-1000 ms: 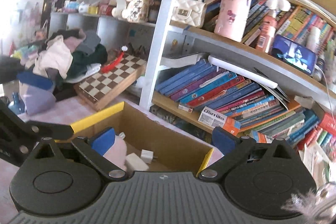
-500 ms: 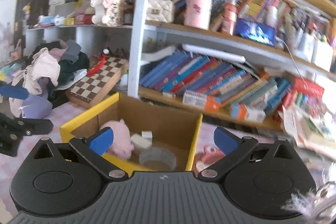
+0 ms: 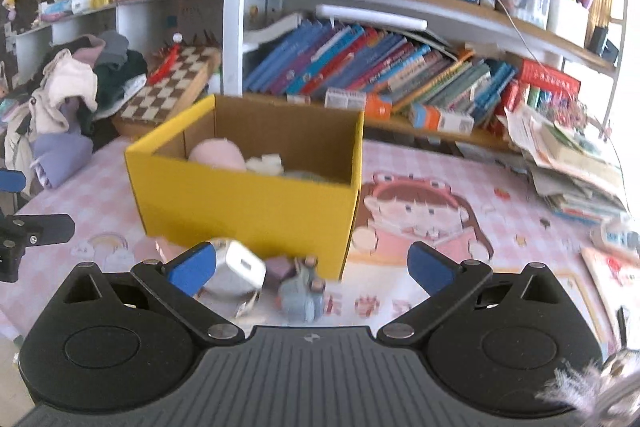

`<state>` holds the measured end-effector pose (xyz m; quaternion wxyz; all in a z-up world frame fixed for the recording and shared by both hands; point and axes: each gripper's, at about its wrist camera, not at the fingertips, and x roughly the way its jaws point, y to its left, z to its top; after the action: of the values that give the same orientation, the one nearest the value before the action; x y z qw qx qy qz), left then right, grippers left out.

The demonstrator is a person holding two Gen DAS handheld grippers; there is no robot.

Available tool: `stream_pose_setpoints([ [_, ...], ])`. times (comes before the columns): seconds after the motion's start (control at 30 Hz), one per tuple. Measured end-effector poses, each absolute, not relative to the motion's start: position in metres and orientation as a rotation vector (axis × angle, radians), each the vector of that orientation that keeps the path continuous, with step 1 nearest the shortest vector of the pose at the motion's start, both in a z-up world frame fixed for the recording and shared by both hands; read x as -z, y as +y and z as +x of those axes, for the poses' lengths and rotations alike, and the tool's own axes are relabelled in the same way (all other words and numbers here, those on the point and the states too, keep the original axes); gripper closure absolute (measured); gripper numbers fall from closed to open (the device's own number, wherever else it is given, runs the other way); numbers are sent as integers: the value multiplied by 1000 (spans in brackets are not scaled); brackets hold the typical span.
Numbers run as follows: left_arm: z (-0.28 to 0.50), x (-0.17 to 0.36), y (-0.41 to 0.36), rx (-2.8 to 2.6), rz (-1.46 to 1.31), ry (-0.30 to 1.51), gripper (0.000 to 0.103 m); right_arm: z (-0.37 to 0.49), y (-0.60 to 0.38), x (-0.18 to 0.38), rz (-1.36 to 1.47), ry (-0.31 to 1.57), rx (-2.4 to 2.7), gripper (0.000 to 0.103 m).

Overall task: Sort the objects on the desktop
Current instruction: 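Withdraw both tools up out of the yellow box, then move the left tool toward the pink utility knife while the right tool approaches the grey toy truck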

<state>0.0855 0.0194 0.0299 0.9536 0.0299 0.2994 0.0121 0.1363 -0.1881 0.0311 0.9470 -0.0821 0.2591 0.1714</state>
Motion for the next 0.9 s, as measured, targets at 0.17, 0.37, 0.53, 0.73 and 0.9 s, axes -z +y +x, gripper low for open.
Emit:
stream_pose_setpoints([
  [0.17, 77, -17, 17, -14, 48, 660, 7, 122, -183, -20, -162, 569, -341, 0],
  [0.37, 74, -1, 16, 5, 46, 724, 7, 114, -174, -1, -181, 654, -344, 0],
  [0.53, 76, 18, 11, 31, 61, 815, 7, 115, -170, 18, -218, 761, -322, 0],
  [0.73, 77, 19, 5, 57, 85, 816, 7, 116, -176, 24, -193, 809, -298, 0],
  [0.9, 81, 16, 5, 56, 84, 807, 7, 117, -174, 25, -200, 813, -300, 0],
])
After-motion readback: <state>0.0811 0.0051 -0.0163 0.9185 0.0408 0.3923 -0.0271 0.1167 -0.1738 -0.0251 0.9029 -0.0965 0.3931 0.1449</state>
